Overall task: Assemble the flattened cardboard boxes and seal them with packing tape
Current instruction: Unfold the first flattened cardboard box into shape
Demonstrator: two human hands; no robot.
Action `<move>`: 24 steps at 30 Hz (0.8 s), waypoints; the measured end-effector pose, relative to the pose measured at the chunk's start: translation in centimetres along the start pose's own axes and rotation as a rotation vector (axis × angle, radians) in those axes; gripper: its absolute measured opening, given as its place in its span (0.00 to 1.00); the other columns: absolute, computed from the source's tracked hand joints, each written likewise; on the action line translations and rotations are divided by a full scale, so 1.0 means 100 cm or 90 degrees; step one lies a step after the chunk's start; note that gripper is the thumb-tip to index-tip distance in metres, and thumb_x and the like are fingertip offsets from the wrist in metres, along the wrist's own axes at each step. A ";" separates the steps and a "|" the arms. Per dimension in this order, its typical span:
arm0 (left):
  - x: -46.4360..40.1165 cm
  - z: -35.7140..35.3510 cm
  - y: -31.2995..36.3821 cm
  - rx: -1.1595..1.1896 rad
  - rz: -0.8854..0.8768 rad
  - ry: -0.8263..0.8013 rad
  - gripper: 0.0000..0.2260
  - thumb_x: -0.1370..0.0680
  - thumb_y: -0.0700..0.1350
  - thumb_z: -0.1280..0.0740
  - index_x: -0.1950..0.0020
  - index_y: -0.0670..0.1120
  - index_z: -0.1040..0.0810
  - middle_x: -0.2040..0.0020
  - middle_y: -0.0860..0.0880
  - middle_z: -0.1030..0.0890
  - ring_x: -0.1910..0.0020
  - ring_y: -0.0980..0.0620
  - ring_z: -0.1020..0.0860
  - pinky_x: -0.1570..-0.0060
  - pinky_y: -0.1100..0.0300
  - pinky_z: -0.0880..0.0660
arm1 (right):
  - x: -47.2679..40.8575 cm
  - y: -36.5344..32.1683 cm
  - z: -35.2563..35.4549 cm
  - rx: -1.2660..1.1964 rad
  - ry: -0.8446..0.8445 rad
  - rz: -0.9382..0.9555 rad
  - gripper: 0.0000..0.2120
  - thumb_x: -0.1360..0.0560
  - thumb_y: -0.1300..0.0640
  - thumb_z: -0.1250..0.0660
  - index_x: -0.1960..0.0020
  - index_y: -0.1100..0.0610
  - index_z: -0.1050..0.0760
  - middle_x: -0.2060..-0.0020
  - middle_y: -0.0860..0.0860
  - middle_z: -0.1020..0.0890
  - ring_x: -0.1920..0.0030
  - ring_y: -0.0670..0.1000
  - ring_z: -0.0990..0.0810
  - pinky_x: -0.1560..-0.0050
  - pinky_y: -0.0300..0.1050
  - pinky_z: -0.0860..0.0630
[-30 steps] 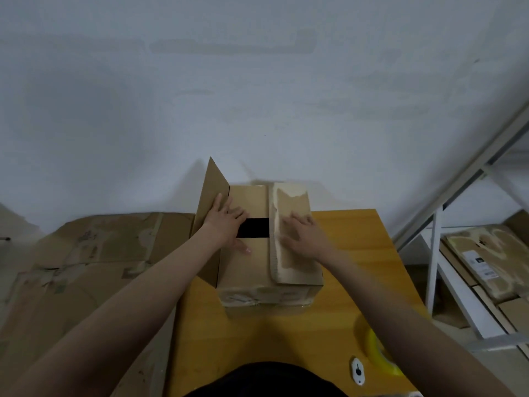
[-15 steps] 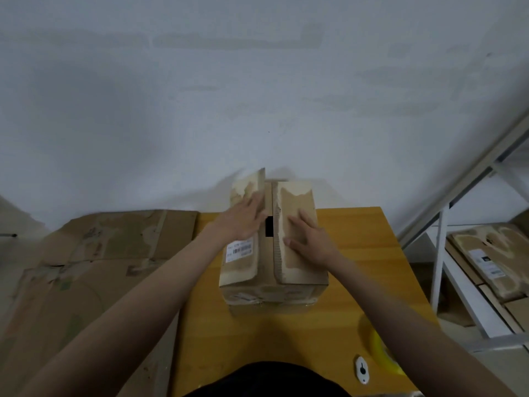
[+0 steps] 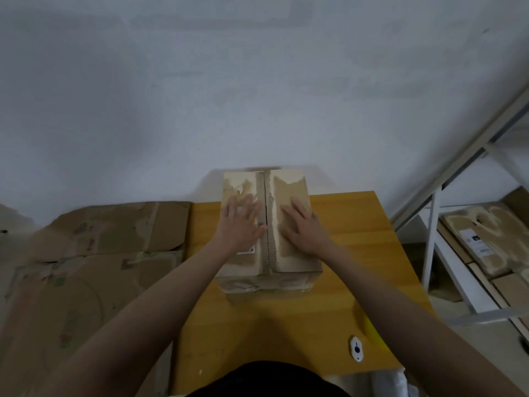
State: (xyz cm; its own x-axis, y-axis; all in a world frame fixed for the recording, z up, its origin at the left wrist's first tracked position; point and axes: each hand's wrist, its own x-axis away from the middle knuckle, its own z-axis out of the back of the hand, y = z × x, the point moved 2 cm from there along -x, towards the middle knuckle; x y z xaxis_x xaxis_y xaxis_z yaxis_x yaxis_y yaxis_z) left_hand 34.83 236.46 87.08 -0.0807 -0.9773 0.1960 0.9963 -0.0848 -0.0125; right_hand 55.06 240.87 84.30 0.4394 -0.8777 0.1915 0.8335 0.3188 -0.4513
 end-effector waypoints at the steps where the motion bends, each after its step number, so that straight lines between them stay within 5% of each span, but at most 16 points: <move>1: -0.002 0.004 0.000 0.002 -0.002 -0.004 0.32 0.18 0.65 0.53 0.19 0.52 0.55 0.18 0.48 0.54 0.22 0.35 0.50 0.25 0.39 0.47 | -0.001 -0.002 0.003 0.003 0.000 -0.011 0.32 0.25 0.30 0.53 0.23 0.37 0.48 0.20 0.42 0.53 0.21 0.63 0.47 0.26 0.68 0.45; 5: -0.006 0.018 0.000 0.028 -0.008 0.006 0.29 0.18 0.62 0.52 0.20 0.51 0.50 0.19 0.47 0.49 0.22 0.36 0.46 0.26 0.40 0.42 | -0.001 -0.007 0.017 0.006 0.052 -0.014 0.29 0.24 0.37 0.54 0.23 0.38 0.47 0.21 0.44 0.46 0.21 0.62 0.45 0.26 0.69 0.45; 10: -0.010 0.044 0.023 0.069 -0.041 0.077 0.27 0.17 0.59 0.54 0.20 0.49 0.47 0.20 0.46 0.45 0.22 0.39 0.44 0.25 0.42 0.44 | 0.012 0.006 0.043 0.048 0.129 -0.031 0.25 0.18 0.53 0.43 0.23 0.44 0.43 0.21 0.49 0.42 0.21 0.60 0.44 0.26 0.65 0.41; 17: -0.021 0.066 0.111 0.067 -0.144 0.128 0.29 0.16 0.57 0.49 0.18 0.48 0.53 0.18 0.45 0.49 0.21 0.43 0.46 0.23 0.46 0.47 | 0.076 0.058 0.074 0.049 0.259 -0.121 0.23 0.19 0.55 0.40 0.25 0.49 0.37 0.25 0.51 0.35 0.25 0.57 0.37 0.30 0.61 0.33; 24: -0.002 0.015 0.219 0.150 -0.224 0.026 0.30 0.18 0.54 0.42 0.19 0.49 0.48 0.20 0.46 0.45 0.22 0.43 0.44 0.28 0.47 0.38 | 0.156 0.129 0.044 0.041 0.242 -0.226 0.25 0.19 0.55 0.37 0.24 0.52 0.39 0.28 0.53 0.33 0.29 0.58 0.33 0.32 0.58 0.31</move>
State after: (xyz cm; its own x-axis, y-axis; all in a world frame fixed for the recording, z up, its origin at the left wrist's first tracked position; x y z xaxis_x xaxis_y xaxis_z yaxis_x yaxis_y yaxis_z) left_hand 56.71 235.05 88.26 -0.4128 -0.9042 0.1097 0.8869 -0.3717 0.2743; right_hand 74.19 232.84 85.29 -0.0170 -0.9998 -0.0122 0.9332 -0.0115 -0.3592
